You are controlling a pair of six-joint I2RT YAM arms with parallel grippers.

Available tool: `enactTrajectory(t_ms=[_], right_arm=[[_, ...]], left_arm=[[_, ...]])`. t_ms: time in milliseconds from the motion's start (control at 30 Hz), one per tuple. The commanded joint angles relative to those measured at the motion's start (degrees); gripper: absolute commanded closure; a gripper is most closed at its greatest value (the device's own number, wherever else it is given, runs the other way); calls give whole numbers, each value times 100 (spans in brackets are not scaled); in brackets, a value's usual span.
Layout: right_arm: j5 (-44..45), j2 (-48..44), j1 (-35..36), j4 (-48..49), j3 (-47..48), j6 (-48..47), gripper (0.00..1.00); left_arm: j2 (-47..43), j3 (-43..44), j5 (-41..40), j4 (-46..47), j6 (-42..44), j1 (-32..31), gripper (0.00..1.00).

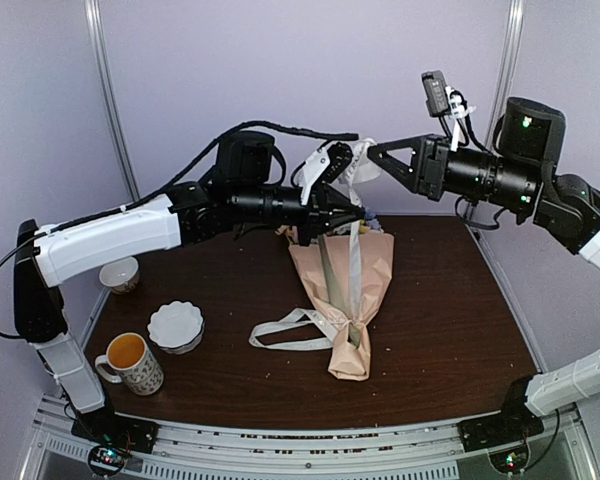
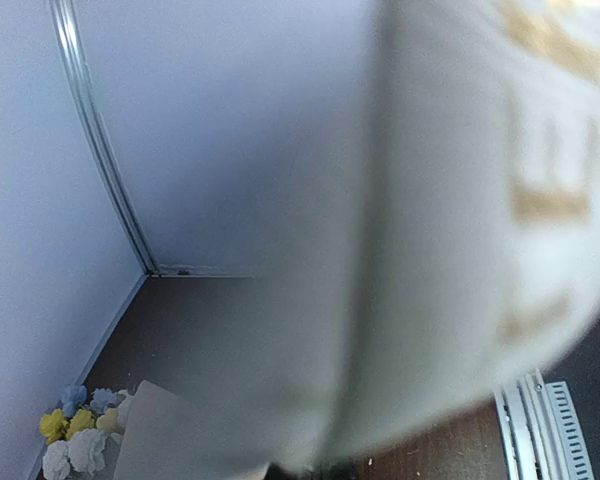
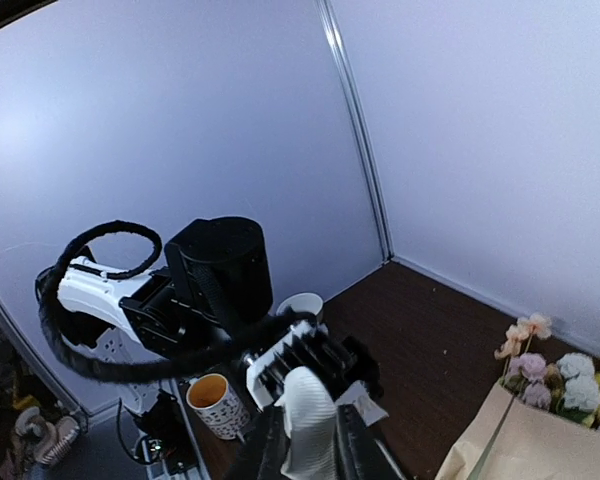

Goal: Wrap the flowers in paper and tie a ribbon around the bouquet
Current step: Pass from the right arm to the left, then tie the half-tied ribbon around the folded bouquet.

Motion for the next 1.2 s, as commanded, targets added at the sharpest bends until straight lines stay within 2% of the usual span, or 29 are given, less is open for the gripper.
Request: enactTrajectory(t_ms=[0,100,200,267,333,600,833,1167], right_arm=[[795,-480,-22,-424,-865,-14,63],[539,-687,-40,-100,-2095,539,56],[-6,-966,-21,1344,-3873,1457,56],[-45,-986,12,2323,-4740,2095,63],[-89,-665,86,3096,-5208,2361,68],[109,1093,303,3022,-5019,2261,70],[958,1926,732,1145,-4215,2003,76],[921,2305,774,1413,-4479,2229,78]], left_arm=[[-360,-191,-882,607,-214,-8,100],[-396,-269,-1199,657,-240,12,100],[-359,-290,-1160,723,-268,23,100],[-329,-277,-1170,776,-296,23,100],[-297,-237,-1161,797,-335,22,100],[-304,-97,-1111,820,-412,31,100],[-247,160,-902,691,-234,31,100],[-358,778,-769,563,-244,31,100]])
